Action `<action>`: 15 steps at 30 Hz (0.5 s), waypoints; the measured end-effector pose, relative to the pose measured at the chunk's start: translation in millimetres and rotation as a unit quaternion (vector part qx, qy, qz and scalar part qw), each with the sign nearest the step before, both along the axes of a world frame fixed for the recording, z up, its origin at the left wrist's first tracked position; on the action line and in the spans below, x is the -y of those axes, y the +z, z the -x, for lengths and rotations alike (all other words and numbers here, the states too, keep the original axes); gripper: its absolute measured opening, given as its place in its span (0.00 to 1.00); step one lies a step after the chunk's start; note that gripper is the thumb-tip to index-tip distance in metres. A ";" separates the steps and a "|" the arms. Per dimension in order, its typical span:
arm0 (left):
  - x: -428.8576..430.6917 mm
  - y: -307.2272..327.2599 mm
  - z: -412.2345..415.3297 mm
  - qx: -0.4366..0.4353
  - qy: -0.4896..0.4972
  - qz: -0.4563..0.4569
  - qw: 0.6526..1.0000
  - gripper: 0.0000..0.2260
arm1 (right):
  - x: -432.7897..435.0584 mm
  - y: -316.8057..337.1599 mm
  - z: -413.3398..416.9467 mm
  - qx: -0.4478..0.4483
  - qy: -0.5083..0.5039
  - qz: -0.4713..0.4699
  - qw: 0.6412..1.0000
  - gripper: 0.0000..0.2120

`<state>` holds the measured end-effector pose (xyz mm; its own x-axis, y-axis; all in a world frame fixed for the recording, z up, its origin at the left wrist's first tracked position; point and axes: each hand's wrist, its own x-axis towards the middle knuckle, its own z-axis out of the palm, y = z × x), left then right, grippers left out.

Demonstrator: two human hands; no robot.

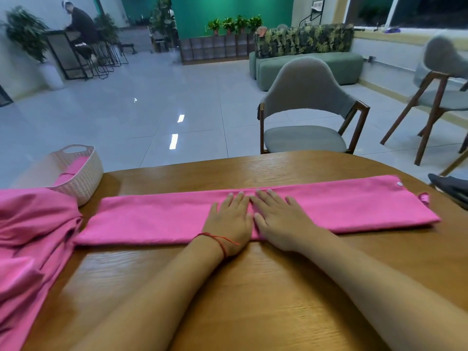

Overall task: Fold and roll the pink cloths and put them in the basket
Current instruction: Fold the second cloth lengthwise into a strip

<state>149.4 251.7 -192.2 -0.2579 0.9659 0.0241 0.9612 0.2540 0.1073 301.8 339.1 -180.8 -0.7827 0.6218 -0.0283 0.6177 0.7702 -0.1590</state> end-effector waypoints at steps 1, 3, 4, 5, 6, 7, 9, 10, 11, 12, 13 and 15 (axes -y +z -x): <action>2.1 -0.3 3.1 -0.010 0.002 0.004 1.000 0.27 | -3.4 -2.3 -3.6 0.002 0.004 0.000 1.000 0.31; 9.8 -0.6 18.1 -0.014 0.005 0.015 1.000 0.28 | -16.5 -2.1 -15.9 0.008 0.003 0.004 1.000 0.34; 16.7 -1.0 31.4 -0.004 0.009 0.021 1.000 0.28 | -23.9 -0.7 -25.7 0.014 -0.003 0.008 1.000 0.36; 25.1 -0.3 47.2 0.003 0.017 0.025 1.000 0.29 | -32.5 0.7 -37.9 0.019 -0.013 0.010 1.000 0.38; 34.2 0.1 66.7 0.001 0.029 0.029 0.999 0.30 | -43.2 1.8 -52.6 0.023 -0.027 0.008 0.999 0.40; 45.1 0.6 87.7 -0.003 0.040 0.034 0.999 0.30 | -54.2 2.8 -69.7 0.028 -0.041 0.005 0.999 0.41; 68.8 0.1 135.7 -0.003 0.073 0.045 0.996 0.32 | -77.3 4.7 -106.7 0.041 -0.071 -0.003 0.997 0.43; 81.2 0.0 161.2 0.000 0.097 0.051 0.994 0.33 | -89.5 5.3 -126.3 0.047 -0.090 -0.007 0.995 0.43; 92.9 -0.3 186.2 0.005 0.124 0.056 0.991 0.35 | -101.3 6.1 -145.7 0.053 -0.114 -0.013 0.992 0.44; 103.9 -0.3 209.0 0.009 0.150 0.055 0.987 0.36 | -112.6 6.5 -164.4 0.058 -0.140 -0.021 0.988 0.44; 112.7 -0.6 228.6 0.011 0.173 0.055 0.983 0.35 | -122.7 7.5 -180.9 0.062 -0.167 -0.027 0.984 0.44; 125.3 -0.7 252.1 0.025 0.206 0.056 0.977 0.31 | -137.6 8.5 -203.9 0.066 -0.210 -0.021 0.975 0.46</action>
<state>-102.7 126.4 -192.9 -0.6236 0.7756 -0.0981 0.7692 0.6311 0.1001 505.7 476.7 -172.3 -0.4507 0.8892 -0.0781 0.8926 0.4498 -0.0304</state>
